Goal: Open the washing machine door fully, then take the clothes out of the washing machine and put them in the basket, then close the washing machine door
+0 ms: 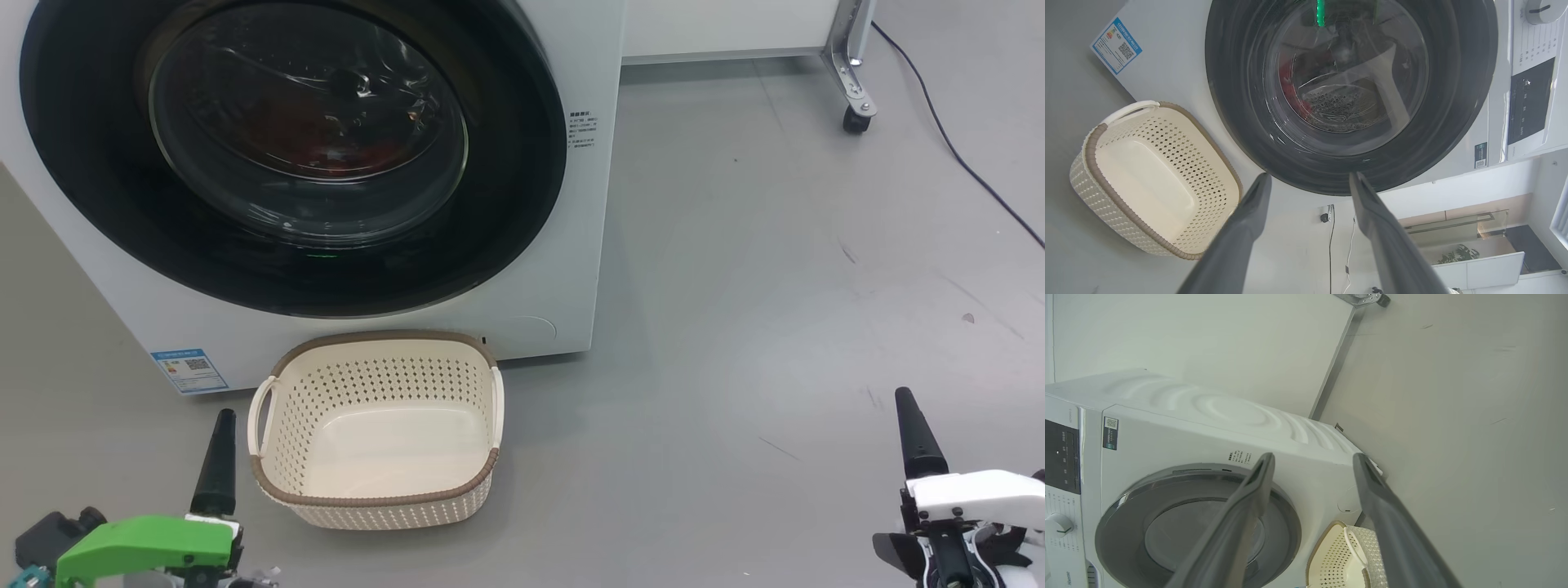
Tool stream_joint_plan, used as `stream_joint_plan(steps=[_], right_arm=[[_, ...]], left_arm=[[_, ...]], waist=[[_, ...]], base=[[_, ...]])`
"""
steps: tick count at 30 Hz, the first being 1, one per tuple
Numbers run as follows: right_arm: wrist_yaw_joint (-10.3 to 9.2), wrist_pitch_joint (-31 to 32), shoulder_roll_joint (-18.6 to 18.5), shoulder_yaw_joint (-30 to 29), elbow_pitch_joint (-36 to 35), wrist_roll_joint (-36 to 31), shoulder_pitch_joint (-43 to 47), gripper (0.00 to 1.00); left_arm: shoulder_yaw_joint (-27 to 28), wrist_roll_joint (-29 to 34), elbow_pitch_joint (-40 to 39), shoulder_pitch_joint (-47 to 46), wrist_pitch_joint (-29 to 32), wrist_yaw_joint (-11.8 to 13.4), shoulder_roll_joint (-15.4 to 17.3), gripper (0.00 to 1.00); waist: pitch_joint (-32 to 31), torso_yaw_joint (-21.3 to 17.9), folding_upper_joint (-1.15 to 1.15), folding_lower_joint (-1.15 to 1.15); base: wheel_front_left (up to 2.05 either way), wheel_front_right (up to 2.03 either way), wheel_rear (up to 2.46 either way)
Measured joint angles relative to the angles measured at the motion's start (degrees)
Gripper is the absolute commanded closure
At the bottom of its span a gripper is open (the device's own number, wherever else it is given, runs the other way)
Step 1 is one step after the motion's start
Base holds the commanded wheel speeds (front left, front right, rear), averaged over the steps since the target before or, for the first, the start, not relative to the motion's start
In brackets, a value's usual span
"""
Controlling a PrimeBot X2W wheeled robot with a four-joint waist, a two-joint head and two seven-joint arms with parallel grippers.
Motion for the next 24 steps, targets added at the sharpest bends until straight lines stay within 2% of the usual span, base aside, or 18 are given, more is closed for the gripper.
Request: stream_joint_plan(steps=[6,8,17,24], right_arm=[[-0.62,-1.1,-1.77,1.35,-0.74,-7.35,-0.01,0.0],[-1.37,-1.55,-2.36,1.96,-0.91,-10.05,-0.01,0.0],[-4.11,-3.31,-4.56,4.71,-2.13,-22.59,-0.02,0.0],[-6.06,-4.61,-4.89,7.05,-2.3,-30.16,-0.02,0.0]], left_arm=[[-1.65,7.25,-0.42,-0.19,-1.09,0.01,1.11,0.0],[-1.78,10.0,-0.81,-0.22,-1.16,0.32,1.42,0.0],[-3.9,21.57,-1.3,-0.46,-3.08,3.54,2.38,0.0],[-6.36,29.25,-1.09,-0.44,-4.48,5.58,2.76,0.0]], waist=[[-0.08,0.07,0.0,0.0],[-0.12,0.1,0.0,0.0],[-0.32,0.21,0.0,0.0],[-0.48,0.24,0.0,0.01]], base=[[0.0,0.0,0.0],[0.0,0.0,0.0],[0.0,0.0,0.0],[0.0,0.0,0.0]])
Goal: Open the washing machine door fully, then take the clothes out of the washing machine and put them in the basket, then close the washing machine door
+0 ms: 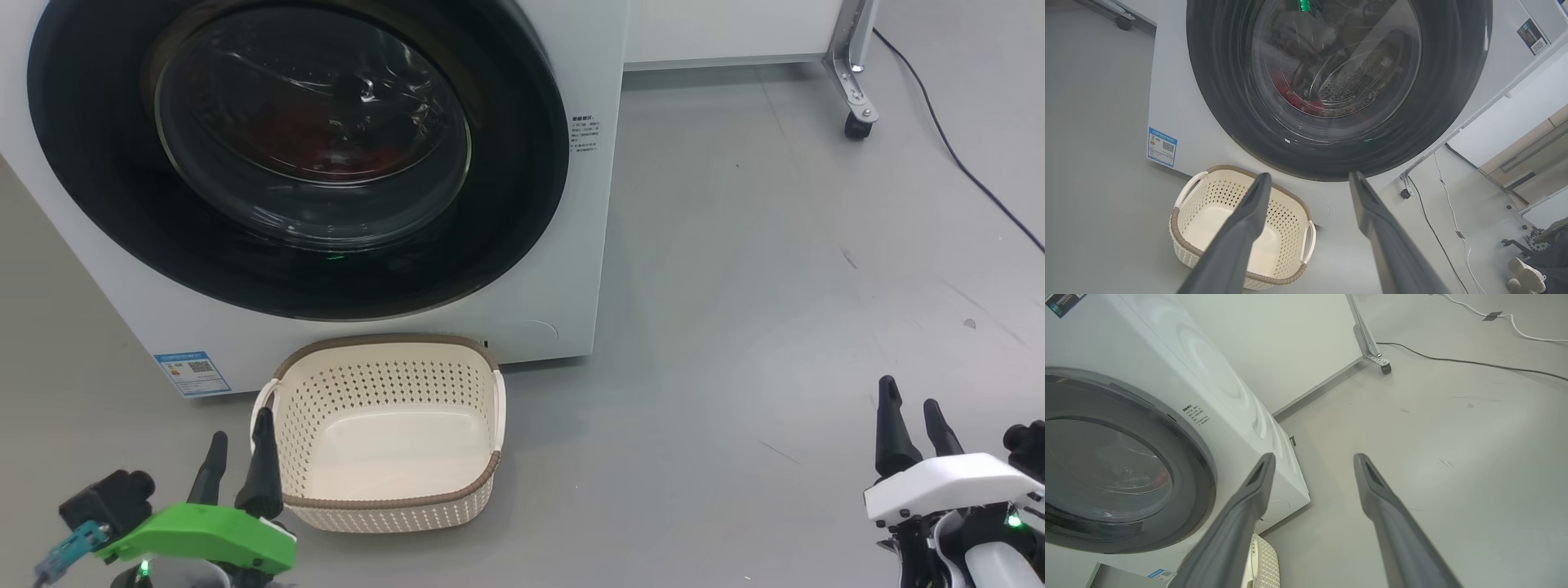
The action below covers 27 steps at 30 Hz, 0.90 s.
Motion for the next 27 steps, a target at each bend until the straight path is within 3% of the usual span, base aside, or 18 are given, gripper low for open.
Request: stream_joint_plan(steps=[27], right_arm=[[-3.12,-4.98,1.14,6.73,-0.63,-21.48,0.77,0.0]], left_arm=[[-5.44,21.43,1.23,-0.01,-4.89,4.08,-0.67,0.0]], waist=[[-0.37,0.39,0.0,0.0]], base=[[0.0,0.0,0.0]])
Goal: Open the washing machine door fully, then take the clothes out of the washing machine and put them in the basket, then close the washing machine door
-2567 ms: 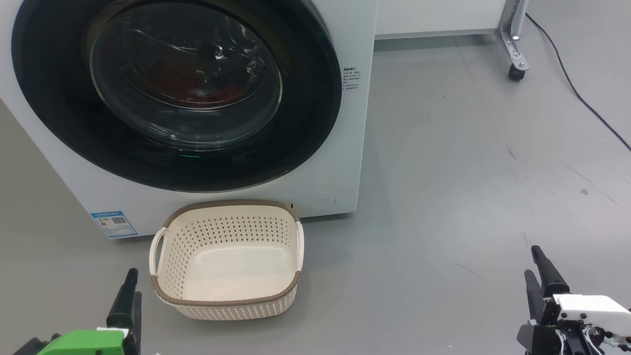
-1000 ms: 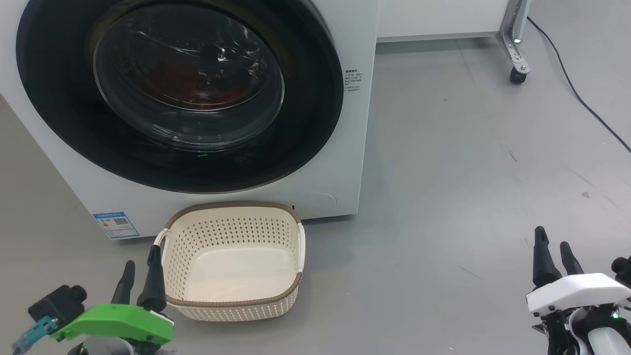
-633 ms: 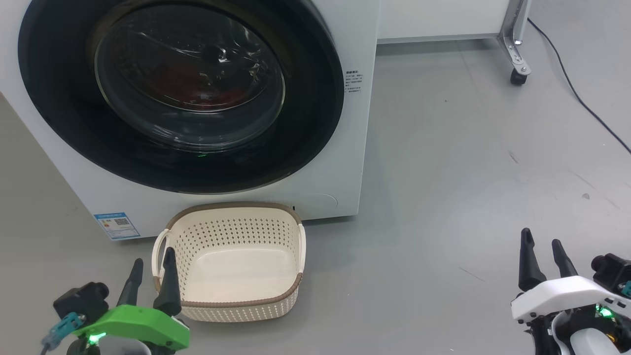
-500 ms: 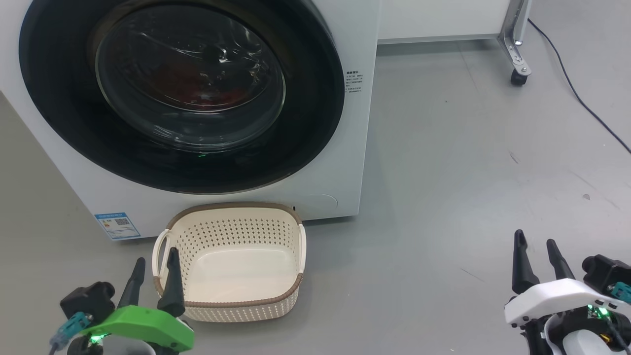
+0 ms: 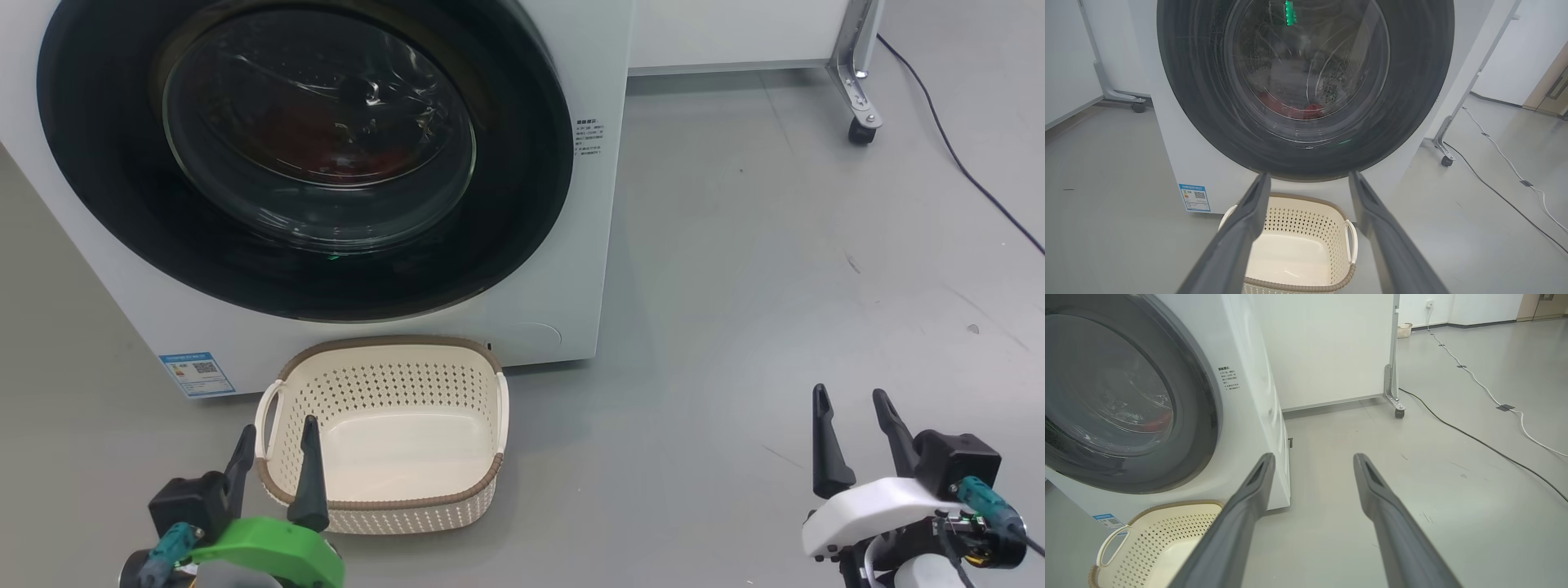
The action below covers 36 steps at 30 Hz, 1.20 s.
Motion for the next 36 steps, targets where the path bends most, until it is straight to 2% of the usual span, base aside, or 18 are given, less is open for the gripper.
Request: stream_joint_plan(steps=[18,36], right_arm=[[-1.97,-3.41,1.01,1.88,-0.21,-12.69,1.15,0.0],[-1.97,-3.42,2.2,0.54,0.08,-12.78,1.98,0.0]], left_arm=[[-1.46,10.91,1.47,0.0,-3.34,2.52,-0.65,0.0],[-1.13,11.16,3.0,-0.02,-3.35,2.88,-1.3,0.0]], waist=[[-0.09,0.18,0.0,0.0],[0.0,0.15,0.0,0.0]], base=[[0.0,0.0,0.0],[0.0,0.0,0.0]])
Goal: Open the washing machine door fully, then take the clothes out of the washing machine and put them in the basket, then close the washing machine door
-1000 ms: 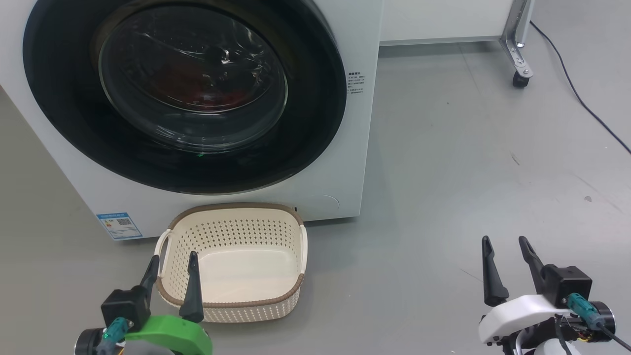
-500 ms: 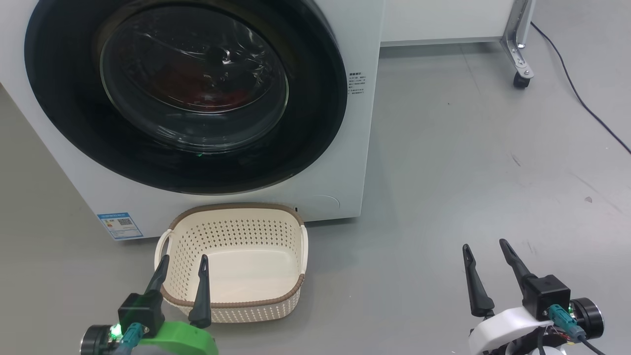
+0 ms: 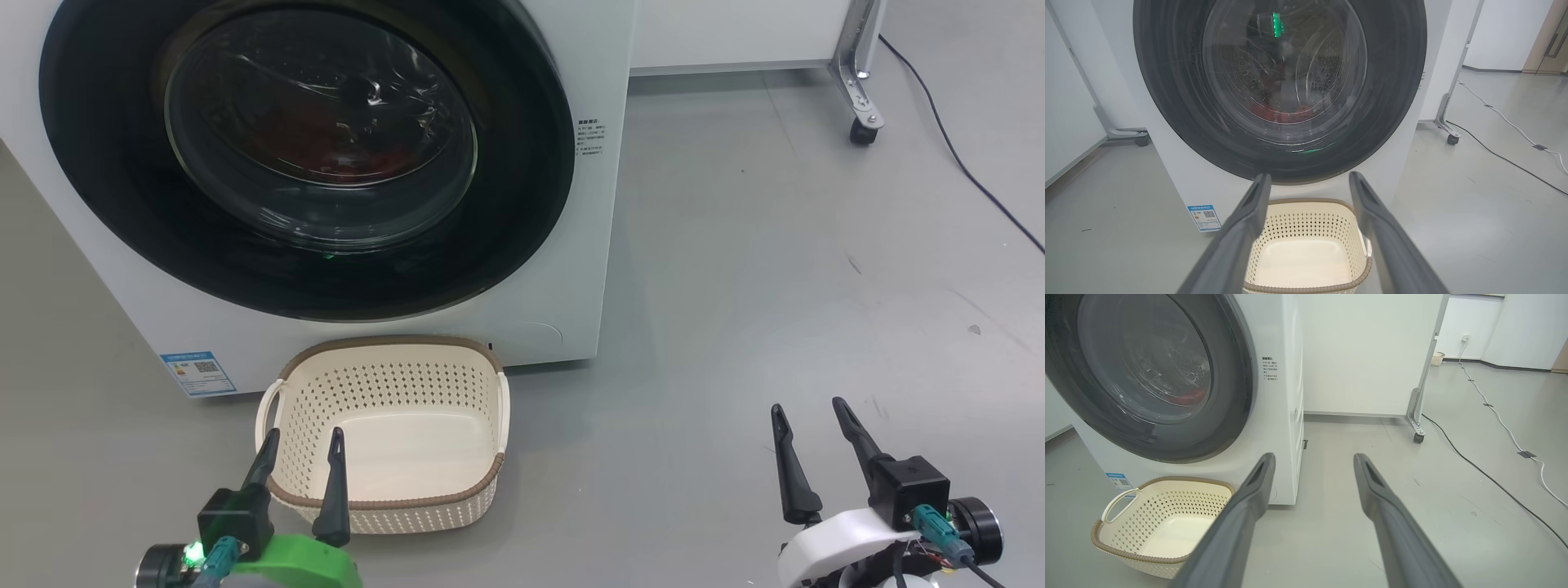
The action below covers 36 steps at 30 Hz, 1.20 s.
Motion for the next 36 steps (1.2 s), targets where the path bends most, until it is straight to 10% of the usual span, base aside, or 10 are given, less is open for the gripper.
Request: stream_joint_plan(steps=[6,7,9,26,36], right_arm=[[0.04,0.0,0.08,-0.47,0.01,-0.03,0.0,0.0],[0.05,0.0,0.11,-0.49,0.01,-0.04,0.0,0.15],[0.08,0.0,0.25,-0.55,0.04,-0.18,0.0,1.0],[1.6,0.0,0.98,-3.18,-0.12,1.1,-0.14,1.0],[5.06,0.0,3.57,-10.1,-1.13,16.58,-3.52,1.0]], left_arm=[[0.01,0.0,0.18,-0.11,0.01,0.0,-0.35,0.0],[0.01,0.0,0.19,-0.16,0.01,0.0,-0.37,0.0],[0.01,0.01,0.25,-0.32,0.01,0.0,-0.41,0.0],[-0.1,0.85,0.49,-0.95,0.01,0.07,-0.55,0.0],[-0.66,1.36,-1.6,-4.05,0.0,0.08,-0.77,0.0]], waist=[[0.12,-0.04,0.0,0.0],[0.13,-0.04,0.0,0.0],[0.16,-0.03,0.0,0.0],[1.13,0.45,0.0,0.0],[5.15,1.46,0.0,0.0]], base=[[0.0,0.0,0.0],[0.0,0.0,0.0],[0.0,0.0,0.0],[0.0,0.0,0.0],[0.0,0.0,0.0]])
